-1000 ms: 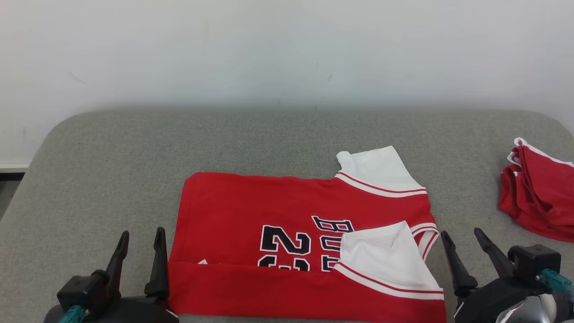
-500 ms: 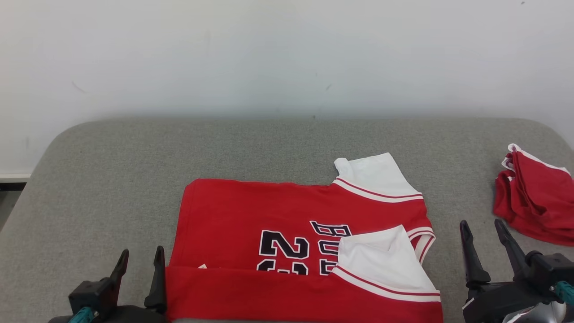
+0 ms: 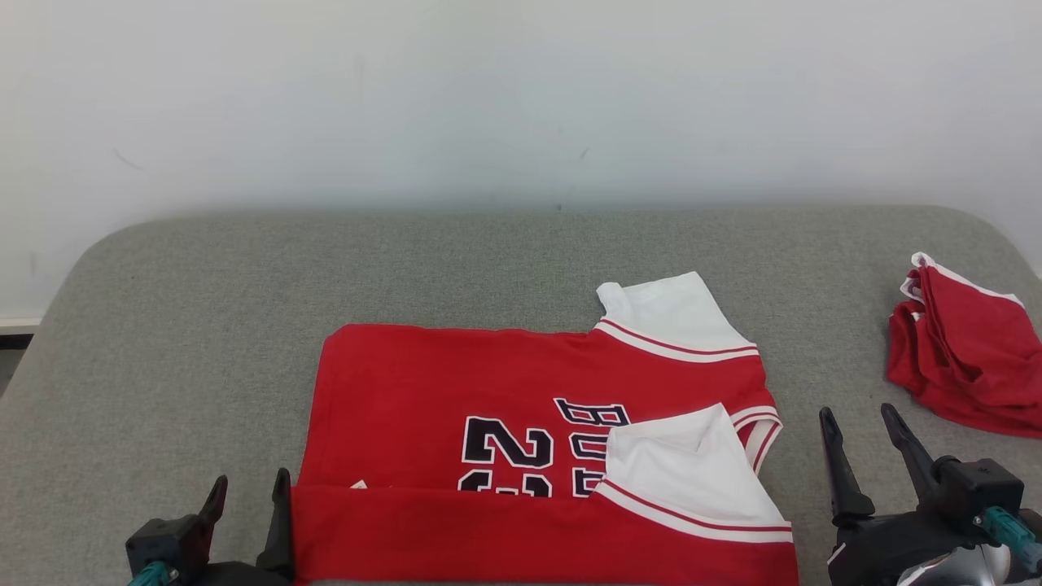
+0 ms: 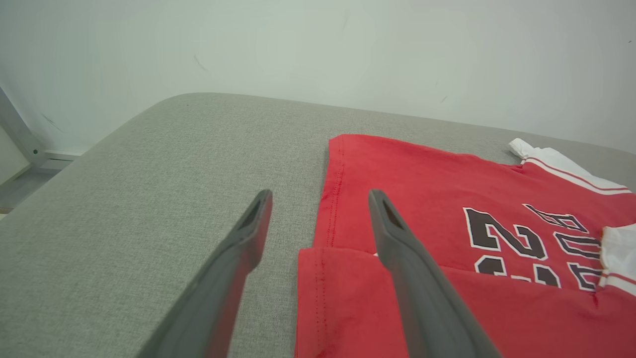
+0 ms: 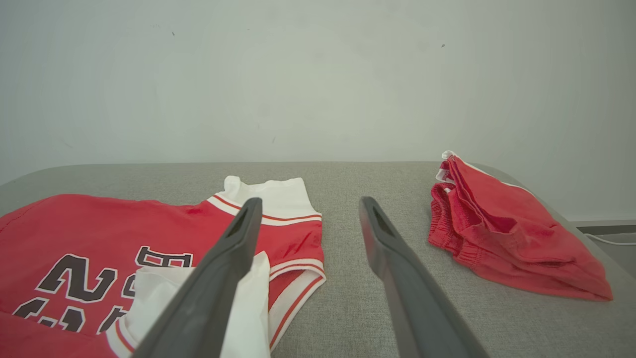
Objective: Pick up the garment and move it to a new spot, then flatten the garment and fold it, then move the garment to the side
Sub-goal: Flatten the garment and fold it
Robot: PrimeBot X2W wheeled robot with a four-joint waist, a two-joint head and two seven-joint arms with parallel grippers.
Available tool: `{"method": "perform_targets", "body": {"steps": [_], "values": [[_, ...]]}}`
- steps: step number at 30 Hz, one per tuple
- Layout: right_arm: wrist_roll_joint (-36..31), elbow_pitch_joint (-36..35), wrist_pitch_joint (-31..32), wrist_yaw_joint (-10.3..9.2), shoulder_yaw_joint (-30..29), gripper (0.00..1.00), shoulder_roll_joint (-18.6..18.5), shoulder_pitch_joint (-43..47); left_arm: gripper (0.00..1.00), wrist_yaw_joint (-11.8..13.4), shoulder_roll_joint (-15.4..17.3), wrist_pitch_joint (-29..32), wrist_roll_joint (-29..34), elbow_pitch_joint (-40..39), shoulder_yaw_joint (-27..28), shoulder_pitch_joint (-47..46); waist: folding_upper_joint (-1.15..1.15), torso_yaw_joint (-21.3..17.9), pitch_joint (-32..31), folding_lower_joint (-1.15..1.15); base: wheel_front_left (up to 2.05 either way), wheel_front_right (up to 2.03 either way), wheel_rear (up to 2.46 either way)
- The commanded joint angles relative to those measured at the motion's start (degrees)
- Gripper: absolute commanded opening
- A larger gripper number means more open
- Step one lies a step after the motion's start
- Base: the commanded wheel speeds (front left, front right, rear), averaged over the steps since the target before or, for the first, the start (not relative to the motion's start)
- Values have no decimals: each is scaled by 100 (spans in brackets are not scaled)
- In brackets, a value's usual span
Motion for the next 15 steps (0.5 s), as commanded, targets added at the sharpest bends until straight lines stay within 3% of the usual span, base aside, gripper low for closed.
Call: {"method": "perform_targets", "body": {"steps": [1, 15], "values": [[42, 9, -38, -3, 2, 100, -12, -61, 100, 2, 49, -39, -17, 4, 18, -54, -1, 0, 5, 0, 0, 0, 0], [130, 107, 29, -3, 122, 100, -12, -146, 100, 36, 89, 20, -57, 4, -24, -90, -1, -29, 73, 0, 0, 0, 0]]}}
